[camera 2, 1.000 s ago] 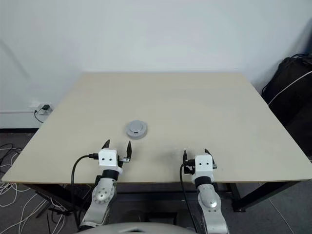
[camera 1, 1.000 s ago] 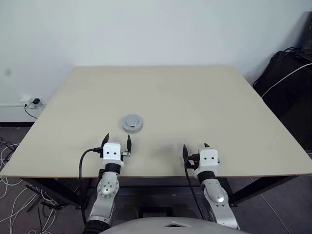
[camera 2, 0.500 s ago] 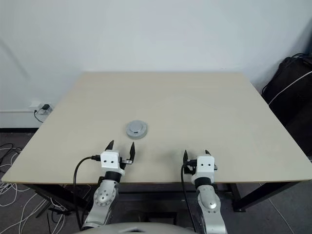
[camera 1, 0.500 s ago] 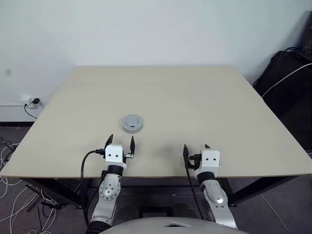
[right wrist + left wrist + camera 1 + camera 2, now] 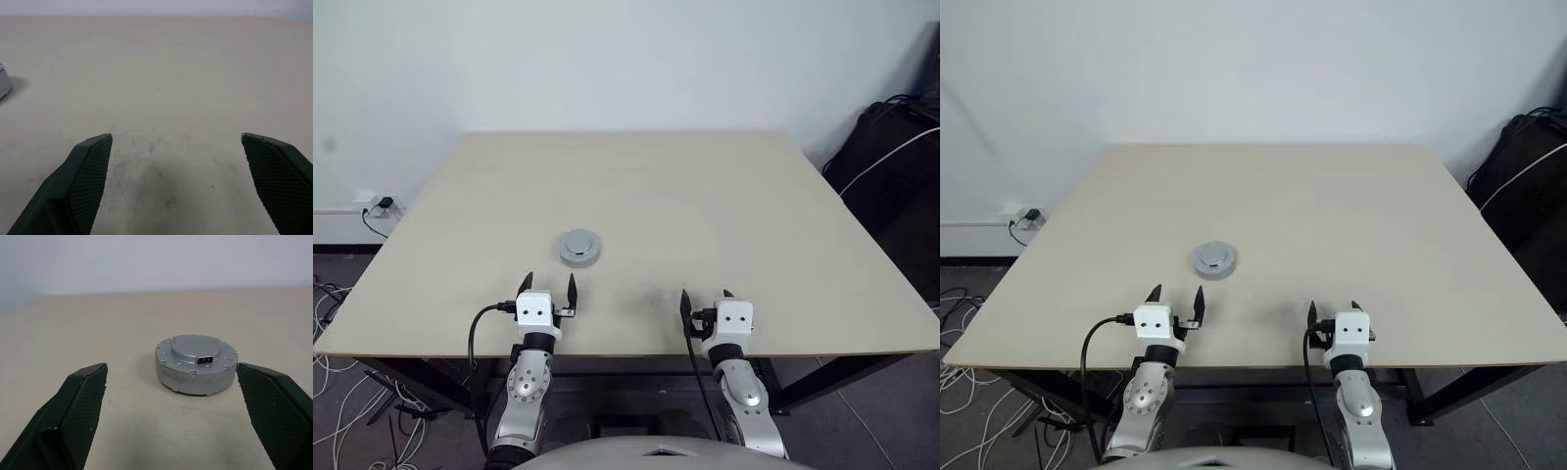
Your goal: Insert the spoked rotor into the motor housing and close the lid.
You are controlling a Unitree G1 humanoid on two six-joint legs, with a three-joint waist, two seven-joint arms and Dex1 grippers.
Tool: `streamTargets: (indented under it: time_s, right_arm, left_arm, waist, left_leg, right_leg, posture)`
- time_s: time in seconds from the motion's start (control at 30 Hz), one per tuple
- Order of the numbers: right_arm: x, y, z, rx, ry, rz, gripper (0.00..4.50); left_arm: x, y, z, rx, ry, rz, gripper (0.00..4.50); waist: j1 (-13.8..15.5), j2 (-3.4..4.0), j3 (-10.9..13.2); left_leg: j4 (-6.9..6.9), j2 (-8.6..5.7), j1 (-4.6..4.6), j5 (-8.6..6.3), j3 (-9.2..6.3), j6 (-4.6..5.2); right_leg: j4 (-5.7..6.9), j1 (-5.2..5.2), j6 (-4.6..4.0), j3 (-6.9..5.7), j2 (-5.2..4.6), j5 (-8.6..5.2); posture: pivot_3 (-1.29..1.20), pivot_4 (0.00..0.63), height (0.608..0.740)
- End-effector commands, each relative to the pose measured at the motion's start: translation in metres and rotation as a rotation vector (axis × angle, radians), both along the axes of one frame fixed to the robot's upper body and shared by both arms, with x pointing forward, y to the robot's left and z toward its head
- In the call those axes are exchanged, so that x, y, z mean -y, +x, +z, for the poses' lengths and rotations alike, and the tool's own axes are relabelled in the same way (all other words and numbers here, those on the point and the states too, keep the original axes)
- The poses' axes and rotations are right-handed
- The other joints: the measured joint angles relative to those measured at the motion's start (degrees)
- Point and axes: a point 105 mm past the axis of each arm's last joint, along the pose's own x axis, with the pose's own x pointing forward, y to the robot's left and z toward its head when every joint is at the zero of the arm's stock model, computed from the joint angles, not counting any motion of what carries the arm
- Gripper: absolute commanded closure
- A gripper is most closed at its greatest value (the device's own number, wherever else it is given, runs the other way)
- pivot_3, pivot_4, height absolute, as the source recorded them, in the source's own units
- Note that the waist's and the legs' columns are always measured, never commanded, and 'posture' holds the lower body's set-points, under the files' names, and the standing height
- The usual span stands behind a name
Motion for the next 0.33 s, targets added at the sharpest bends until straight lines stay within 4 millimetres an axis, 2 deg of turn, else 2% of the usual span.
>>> streamTargets:
  time_s: [0.03, 0.33]
  right_arm:
    - [-0.0011, 0.0077, 0.0139, 0.066, 0.013, -0.002, 0.00]
    - [0.0004, 0.0086, 0.0154, 0.072, 0.016, -0.006, 0.00]
  left_arm:
    - [0.0034, 0.0055, 0.0088, 0.035, -0.004, -0.009, 0.06]
    - [0.0050, 0.0069, 0.0085, 0.032, -0.008, -0.011, 0.06]
  waist:
    - [0.00, 0.00, 0.01]
    - [0.00, 0.02, 0.03]
  left_leg:
    - [0.00, 0.00, 0.00, 0.00, 0.00, 0.00]
    - [0.00, 0.00, -0.01, 0.00, -0.01, 0.00]
  right_leg:
    - [0.00, 0.00, 0.00, 0.00, 0.00, 0.00]
    - [0.00, 0.00, 0.00, 0.00, 0.00, 0.00]
  posture:
    - [0.00, 0.000, 0.740]
    - [0.00, 0.000, 0.740]
